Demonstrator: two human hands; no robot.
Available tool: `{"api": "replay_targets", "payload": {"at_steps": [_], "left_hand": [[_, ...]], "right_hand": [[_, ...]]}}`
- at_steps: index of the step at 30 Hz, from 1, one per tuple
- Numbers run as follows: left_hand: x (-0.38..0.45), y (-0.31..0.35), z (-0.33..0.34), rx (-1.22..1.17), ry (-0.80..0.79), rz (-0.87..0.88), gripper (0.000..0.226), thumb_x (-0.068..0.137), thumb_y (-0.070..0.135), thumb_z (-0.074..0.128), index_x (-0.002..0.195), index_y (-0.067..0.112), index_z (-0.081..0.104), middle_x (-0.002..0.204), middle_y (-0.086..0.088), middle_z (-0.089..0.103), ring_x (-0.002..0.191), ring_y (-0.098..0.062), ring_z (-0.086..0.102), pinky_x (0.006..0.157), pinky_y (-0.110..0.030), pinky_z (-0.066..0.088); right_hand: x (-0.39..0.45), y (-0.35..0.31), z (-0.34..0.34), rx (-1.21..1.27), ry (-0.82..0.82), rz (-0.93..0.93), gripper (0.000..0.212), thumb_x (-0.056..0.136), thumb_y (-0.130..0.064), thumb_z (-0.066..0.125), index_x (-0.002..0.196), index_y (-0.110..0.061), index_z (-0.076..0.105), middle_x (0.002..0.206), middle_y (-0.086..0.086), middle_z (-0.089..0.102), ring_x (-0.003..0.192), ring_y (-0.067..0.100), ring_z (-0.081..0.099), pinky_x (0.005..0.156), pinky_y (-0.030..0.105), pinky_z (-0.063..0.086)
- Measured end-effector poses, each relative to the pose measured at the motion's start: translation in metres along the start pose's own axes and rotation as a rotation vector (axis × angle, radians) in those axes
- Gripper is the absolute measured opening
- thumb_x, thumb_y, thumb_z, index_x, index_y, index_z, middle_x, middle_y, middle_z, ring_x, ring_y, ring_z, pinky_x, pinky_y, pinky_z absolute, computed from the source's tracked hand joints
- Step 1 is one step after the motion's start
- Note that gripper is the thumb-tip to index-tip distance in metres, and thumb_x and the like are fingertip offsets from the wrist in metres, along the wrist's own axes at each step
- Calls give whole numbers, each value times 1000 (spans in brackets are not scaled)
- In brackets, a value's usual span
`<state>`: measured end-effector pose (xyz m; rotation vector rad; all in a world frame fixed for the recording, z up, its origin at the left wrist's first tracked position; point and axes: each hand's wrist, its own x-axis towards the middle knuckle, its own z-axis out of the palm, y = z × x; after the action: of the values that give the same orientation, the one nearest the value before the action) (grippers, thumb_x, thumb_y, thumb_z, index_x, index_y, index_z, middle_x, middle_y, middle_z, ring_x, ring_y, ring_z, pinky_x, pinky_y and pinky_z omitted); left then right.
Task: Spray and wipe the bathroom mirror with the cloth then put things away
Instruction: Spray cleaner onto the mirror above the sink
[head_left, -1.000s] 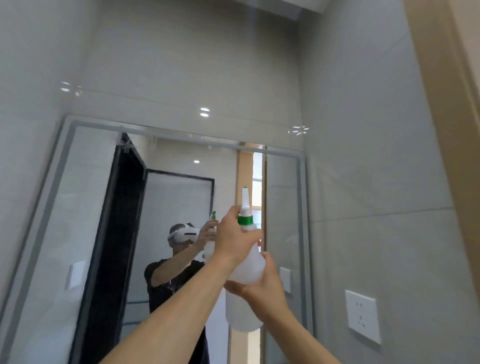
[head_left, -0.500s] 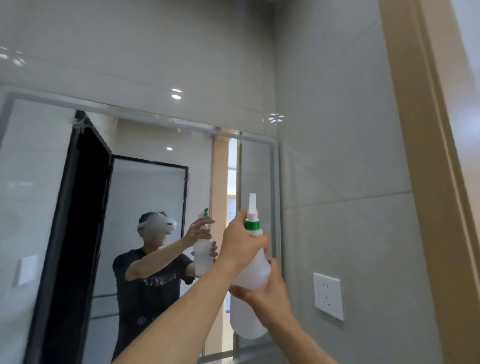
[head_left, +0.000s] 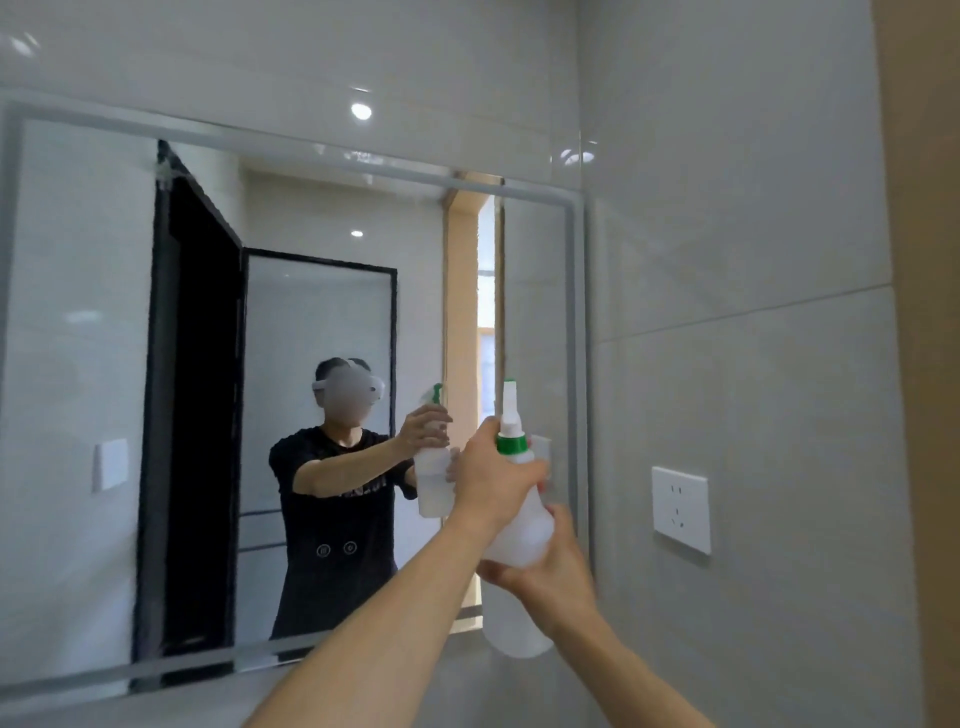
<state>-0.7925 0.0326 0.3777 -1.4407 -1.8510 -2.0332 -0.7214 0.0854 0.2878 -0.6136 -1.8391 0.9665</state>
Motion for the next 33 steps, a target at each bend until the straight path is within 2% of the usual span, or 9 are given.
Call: {"api": "replay_targets", "payload": {"at_steps": [6,9,13,15,17,19,25,27,33], "left_hand": [[-6,3,-49,22,81,10,41,65,8,76,99,24,60,91,-5,65,86,-36,69,78,-54,59],[-10,0,-79,59,140,-4,37,65,9,77,97,21,63,93,-4,69,82,-30,70,70,-40,60],[-18,-4,-114,146,238,9,31,62,16,77,91,21,65,86,0,71,78,-16,67,62,-22,45],[-23,-5,-129,168,273,21,30,62,18,75,89,19,63,84,-2,71,78,-18,69,64,-30,52],[-28,-7,-144,171,295,37,32,63,17,74,92,10,63,88,-10,72,85,-30,70,77,-50,57],[-32,-9,-161,210,326,40,30,68,15,76,95,11,64,89,-8,72,86,-27,70,83,-51,56],[-53,-15,-209,228,358,2,42,73,7,77,90,39,57,84,35,65,76,14,62,58,-8,49],[-61,-15,-222,243,389,-9,42,74,8,78,90,41,57,85,33,65,78,10,63,62,-11,52],[-81,-27,-259,295,475,-102,36,65,15,77,89,31,57,89,2,66,84,-26,70,78,-49,61]], "right_hand": [[-9,-22,38,73,-101,-72,85,55,-41,92,115,-38,33,102,-14,56,90,2,56,61,17,41],[-16,-34,61,100,-154,-107,86,54,-42,92,116,-39,33,98,-19,55,86,1,57,52,10,41],[-28,-48,91,162,-227,-152,92,53,-40,92,124,-43,34,100,-22,58,87,-3,59,53,4,46],[-34,-55,103,192,-260,-165,87,54,-38,93,116,-52,34,98,-22,60,87,-4,60,56,4,47],[-40,-62,115,224,-288,-183,88,54,-36,93,111,-62,32,99,-29,60,91,-14,58,60,3,46],[-47,-69,128,246,-317,-202,88,54,-36,92,110,-65,30,102,-29,59,92,-22,54,62,-1,44],[-67,-83,168,289,-418,-219,79,56,-34,94,106,-53,36,105,-23,58,94,-6,59,64,11,44],[-76,-87,182,309,-453,-217,77,57,-34,94,106,-48,37,107,-17,60,96,0,60,66,14,44],[-103,-94,218,355,-532,-213,77,55,-28,97,108,-38,41,104,-11,63,94,5,64,67,18,52]]}}
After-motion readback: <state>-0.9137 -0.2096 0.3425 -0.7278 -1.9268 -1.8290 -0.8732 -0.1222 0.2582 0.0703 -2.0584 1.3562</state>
